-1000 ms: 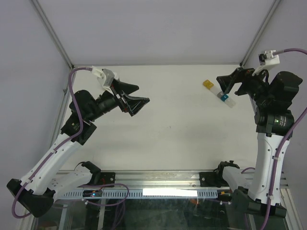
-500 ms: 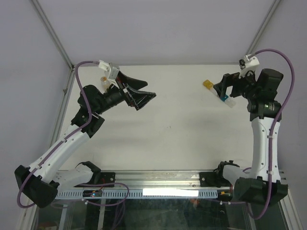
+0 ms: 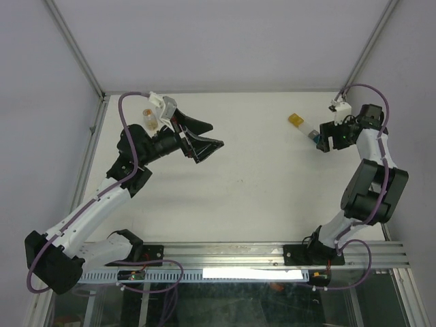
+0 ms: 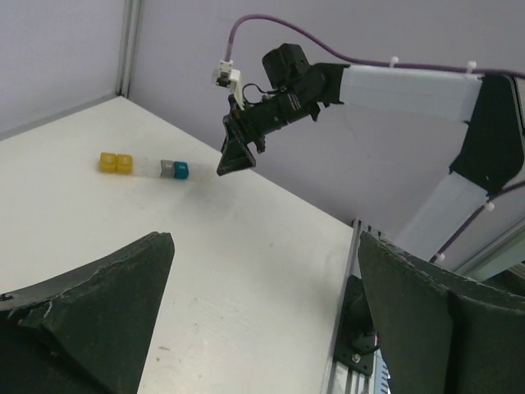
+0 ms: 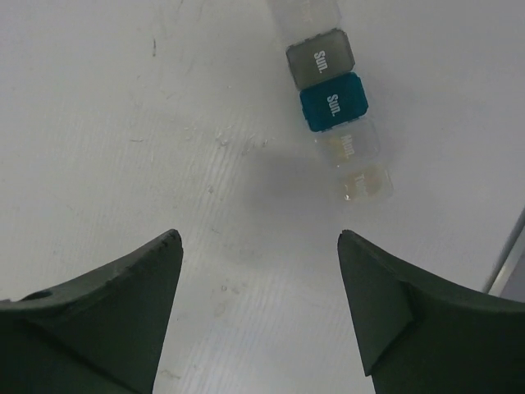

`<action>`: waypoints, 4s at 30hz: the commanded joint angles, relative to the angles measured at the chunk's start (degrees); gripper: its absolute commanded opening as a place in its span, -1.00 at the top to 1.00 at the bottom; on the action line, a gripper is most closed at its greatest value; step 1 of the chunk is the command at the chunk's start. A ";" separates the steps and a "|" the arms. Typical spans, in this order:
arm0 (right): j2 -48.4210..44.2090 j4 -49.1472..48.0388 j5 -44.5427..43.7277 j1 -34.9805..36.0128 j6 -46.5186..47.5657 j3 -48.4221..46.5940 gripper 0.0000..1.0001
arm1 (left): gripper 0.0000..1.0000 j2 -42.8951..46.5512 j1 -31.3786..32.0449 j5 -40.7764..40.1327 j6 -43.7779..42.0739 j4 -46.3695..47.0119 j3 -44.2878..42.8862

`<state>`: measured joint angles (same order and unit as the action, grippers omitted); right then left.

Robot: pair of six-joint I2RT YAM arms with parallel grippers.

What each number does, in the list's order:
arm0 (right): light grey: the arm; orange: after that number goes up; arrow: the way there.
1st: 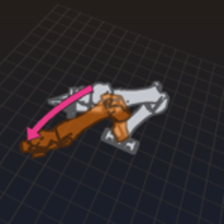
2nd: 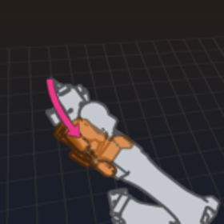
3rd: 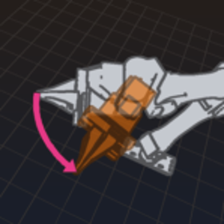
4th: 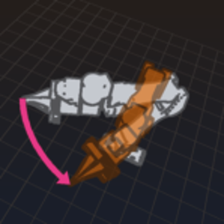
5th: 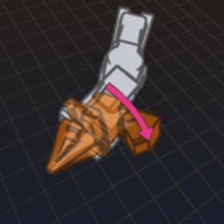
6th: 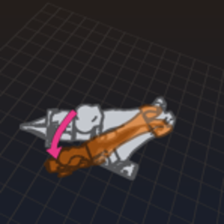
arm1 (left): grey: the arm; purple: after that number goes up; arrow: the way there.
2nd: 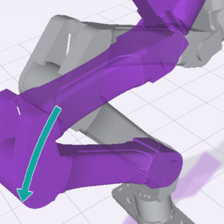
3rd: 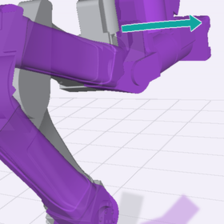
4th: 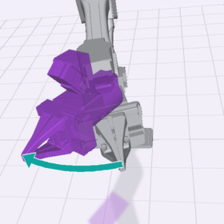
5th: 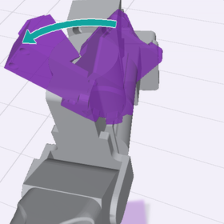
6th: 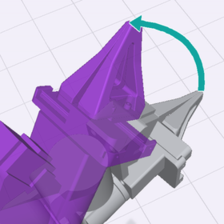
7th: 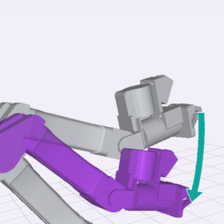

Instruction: Sort the pills into containers

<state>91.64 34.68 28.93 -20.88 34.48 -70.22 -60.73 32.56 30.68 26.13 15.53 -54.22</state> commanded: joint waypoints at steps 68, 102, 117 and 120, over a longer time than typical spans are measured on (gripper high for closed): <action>-8.04 4.52 4.03 39.63 38.40 21.88 0.07 | -0.98 10.58 12.20 0.87 -23.08 25.82 33.78; -17.43 10.02 17.01 46.55 40.87 21.67 -0.89 | -0.98 -28.82 19.45 -2.77 -52.33 43.70 32.99; -16.89 -9.55 11.27 46.94 33.71 32.50 -0.65 | -0.70 -41.56 19.45 -2.22 -52.16 44.54 26.38; -16.50 -10.65 10.89 47.19 33.12 32.93 -0.61 | -0.59 -42.85 19.40 -1.73 -52.00 43.66 25.36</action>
<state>74.81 29.10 40.10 25.82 69.12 -37.54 -102.52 51.44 27.07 -24.88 56.82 -26.46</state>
